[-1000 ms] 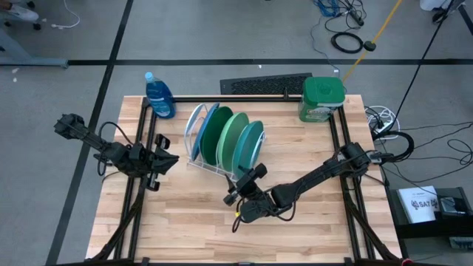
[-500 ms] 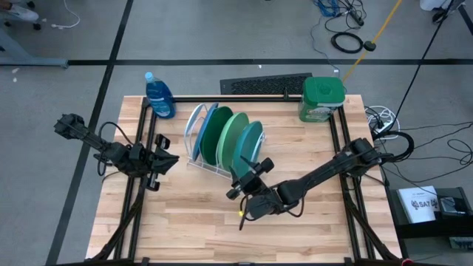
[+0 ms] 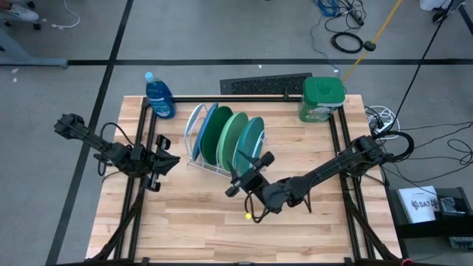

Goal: Sort dishes
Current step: Adjust the blue plate on the dish rack

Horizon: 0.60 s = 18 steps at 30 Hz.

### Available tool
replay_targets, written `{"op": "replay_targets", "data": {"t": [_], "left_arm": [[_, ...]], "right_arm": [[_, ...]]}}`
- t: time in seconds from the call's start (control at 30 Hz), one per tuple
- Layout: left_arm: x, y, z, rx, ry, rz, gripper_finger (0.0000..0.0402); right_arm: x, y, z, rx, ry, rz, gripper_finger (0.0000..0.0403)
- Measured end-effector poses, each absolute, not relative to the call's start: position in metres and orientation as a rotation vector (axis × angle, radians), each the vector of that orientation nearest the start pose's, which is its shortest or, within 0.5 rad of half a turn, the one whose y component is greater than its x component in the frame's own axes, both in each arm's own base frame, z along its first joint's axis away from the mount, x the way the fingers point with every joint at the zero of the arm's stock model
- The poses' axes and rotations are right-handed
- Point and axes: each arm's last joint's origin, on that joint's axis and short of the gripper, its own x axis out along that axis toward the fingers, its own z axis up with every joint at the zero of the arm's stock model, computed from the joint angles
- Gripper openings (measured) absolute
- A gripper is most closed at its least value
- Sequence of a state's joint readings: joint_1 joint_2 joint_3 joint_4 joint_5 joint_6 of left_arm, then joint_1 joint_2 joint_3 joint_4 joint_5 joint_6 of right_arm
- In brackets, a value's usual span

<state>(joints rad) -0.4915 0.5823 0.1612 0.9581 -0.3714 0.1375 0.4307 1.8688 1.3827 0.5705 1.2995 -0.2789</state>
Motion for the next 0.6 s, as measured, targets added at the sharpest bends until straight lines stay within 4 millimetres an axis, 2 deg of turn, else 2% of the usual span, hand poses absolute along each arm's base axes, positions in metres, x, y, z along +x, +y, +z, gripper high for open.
{"op": "replay_targets", "data": {"t": [0.17,0.37,0.6], "left_arm": [[0.119,-0.052,0.252,-0.089,-0.494,-0.083,0.0031],[0.119,-0.052,0.252,-0.090,-0.495,-0.083,0.0031],[0.119,-0.052,0.252,-0.088,-0.495,-0.082,0.0031]], "right_arm": [[0.402,0.133,0.306,-0.141,-0.019,-0.736,0.0213],[0.412,0.104,0.302,-0.084,-0.025,-0.792,0.0212],[0.419,0.084,0.304,-0.134,-0.003,-0.790,0.0212]]}}
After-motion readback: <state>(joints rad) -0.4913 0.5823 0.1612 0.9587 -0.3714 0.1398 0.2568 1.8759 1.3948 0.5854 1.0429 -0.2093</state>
